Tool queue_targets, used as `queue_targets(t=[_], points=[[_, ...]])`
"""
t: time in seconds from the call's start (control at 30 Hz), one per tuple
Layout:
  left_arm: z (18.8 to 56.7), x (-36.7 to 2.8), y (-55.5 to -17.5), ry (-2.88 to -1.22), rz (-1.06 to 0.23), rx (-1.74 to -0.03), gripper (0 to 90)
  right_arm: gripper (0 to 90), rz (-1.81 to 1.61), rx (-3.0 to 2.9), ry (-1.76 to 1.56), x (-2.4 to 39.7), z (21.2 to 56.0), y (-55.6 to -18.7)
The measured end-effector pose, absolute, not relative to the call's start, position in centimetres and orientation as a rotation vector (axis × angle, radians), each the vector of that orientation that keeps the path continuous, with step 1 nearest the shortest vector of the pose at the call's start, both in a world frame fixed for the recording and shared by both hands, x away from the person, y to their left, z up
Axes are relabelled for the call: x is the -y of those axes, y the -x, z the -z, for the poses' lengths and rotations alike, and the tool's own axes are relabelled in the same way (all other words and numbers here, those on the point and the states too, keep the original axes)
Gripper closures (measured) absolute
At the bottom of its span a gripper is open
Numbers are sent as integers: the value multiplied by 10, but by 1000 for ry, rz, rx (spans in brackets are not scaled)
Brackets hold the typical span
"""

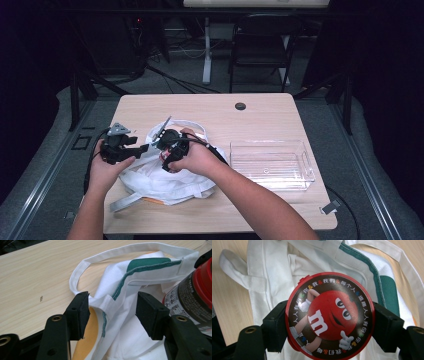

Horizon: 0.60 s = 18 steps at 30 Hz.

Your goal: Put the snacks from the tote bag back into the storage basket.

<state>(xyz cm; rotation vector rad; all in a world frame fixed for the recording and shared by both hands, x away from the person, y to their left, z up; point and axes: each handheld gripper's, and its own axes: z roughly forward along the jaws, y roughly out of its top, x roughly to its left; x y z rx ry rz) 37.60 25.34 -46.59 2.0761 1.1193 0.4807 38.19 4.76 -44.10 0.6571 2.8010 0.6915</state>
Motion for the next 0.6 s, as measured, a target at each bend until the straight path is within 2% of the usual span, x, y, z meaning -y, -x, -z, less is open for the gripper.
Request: queue_targets(t=[0.6], points=[[465,-252,-378,-2072,-469,-1118,444,252,-709,-2797,-616,-38,414,-371]])
